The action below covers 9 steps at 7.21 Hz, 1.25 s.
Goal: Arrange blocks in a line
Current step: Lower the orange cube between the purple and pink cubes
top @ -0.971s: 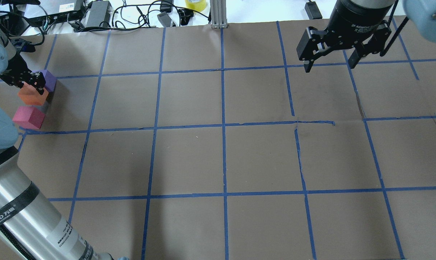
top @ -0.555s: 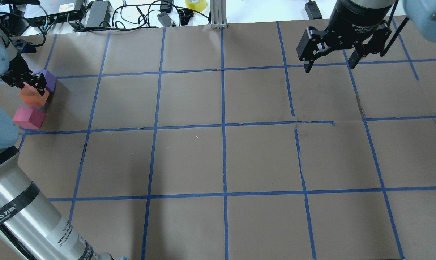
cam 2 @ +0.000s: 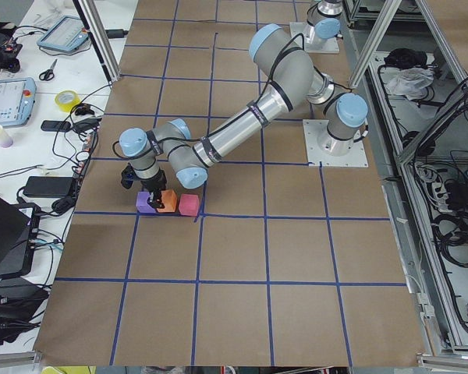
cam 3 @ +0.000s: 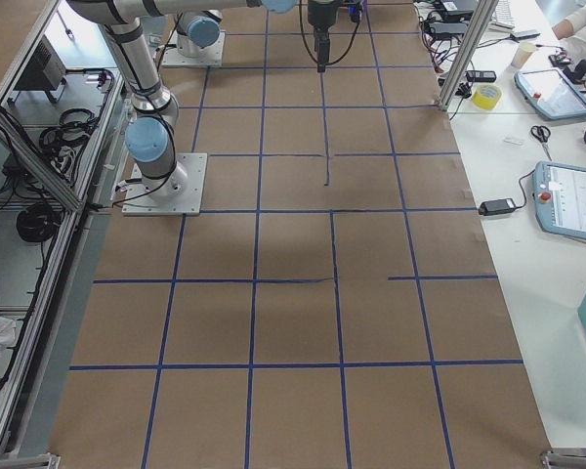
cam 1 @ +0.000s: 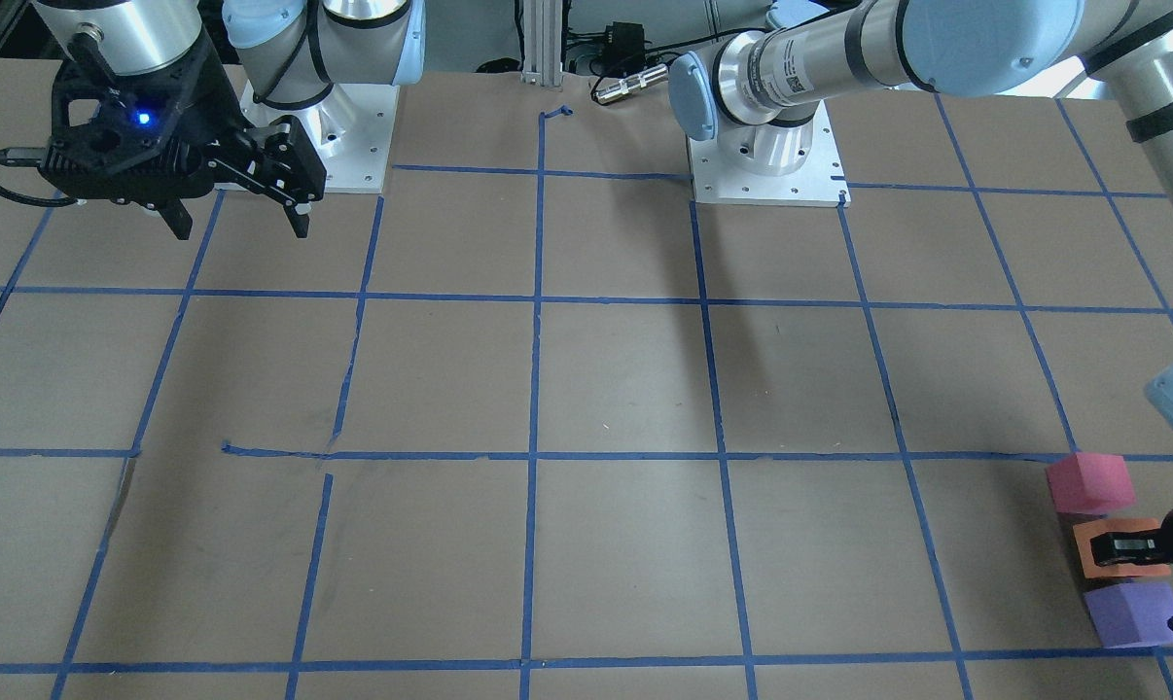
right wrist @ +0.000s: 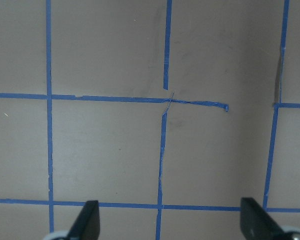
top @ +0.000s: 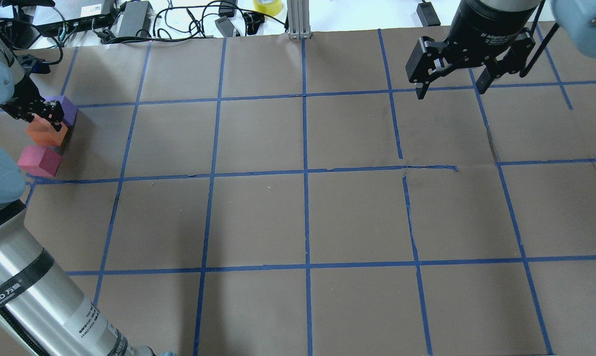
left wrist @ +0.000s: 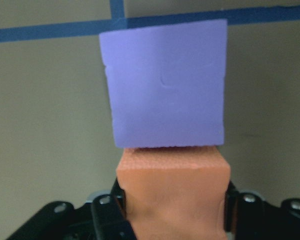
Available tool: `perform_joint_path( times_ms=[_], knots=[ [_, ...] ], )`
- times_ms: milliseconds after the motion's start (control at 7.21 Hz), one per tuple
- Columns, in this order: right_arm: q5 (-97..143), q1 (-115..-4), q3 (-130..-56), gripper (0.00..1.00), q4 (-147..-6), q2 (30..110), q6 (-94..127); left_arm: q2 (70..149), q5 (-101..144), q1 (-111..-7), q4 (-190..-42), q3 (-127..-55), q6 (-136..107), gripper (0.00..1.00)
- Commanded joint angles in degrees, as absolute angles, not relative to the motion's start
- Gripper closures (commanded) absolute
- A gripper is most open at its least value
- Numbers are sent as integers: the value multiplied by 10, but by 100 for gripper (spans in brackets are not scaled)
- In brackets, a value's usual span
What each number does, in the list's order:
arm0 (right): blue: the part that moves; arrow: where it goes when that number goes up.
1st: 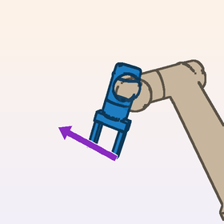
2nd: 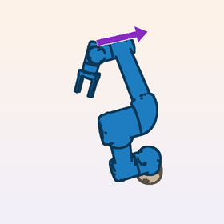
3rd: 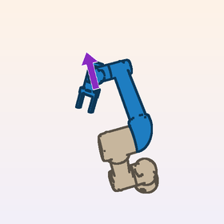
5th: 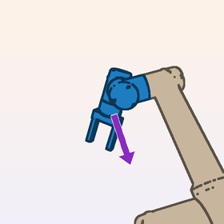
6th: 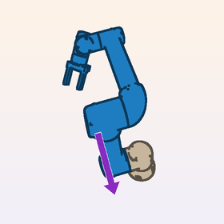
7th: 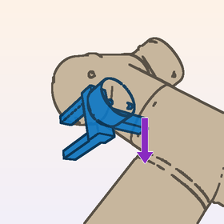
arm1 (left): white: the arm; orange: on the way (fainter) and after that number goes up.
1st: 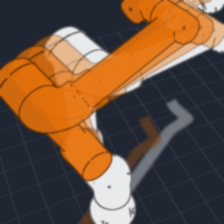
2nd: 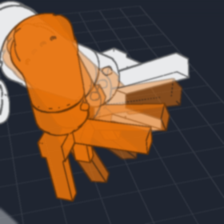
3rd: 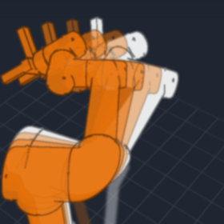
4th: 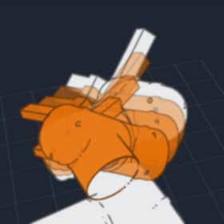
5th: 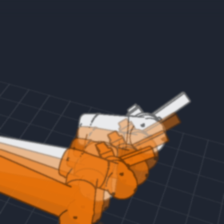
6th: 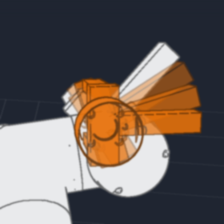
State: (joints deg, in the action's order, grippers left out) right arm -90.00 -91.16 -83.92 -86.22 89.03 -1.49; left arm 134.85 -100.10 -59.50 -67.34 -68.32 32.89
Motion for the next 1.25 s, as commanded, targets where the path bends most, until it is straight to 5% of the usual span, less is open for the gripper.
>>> perform_joint_path(
  times_ms=[0, 139, 832, 971, 1110],
  knots=[
    [-900, -911, -839, 0, -862, 890, -15, 1347, -1001, -595, -673, -690, 329, 100],
    [-900, -911, -839, 0, -862, 890, -15, 1346, -1002, -595, -661, -699, 330, 89],
    [-900, -911, -839, 0, -862, 890, -15, 1350, -1004, -595, -651, -700, 330, 81],
    [-900, -911, -839, 0, -862, 890, -15, 1351, -1004, -594, -651, -700, 330, 49],
    [-900, -911, -839, 0, -862, 890, -15, 1351, -1003, -595, -651, -700, 330, 1]
  ],
)
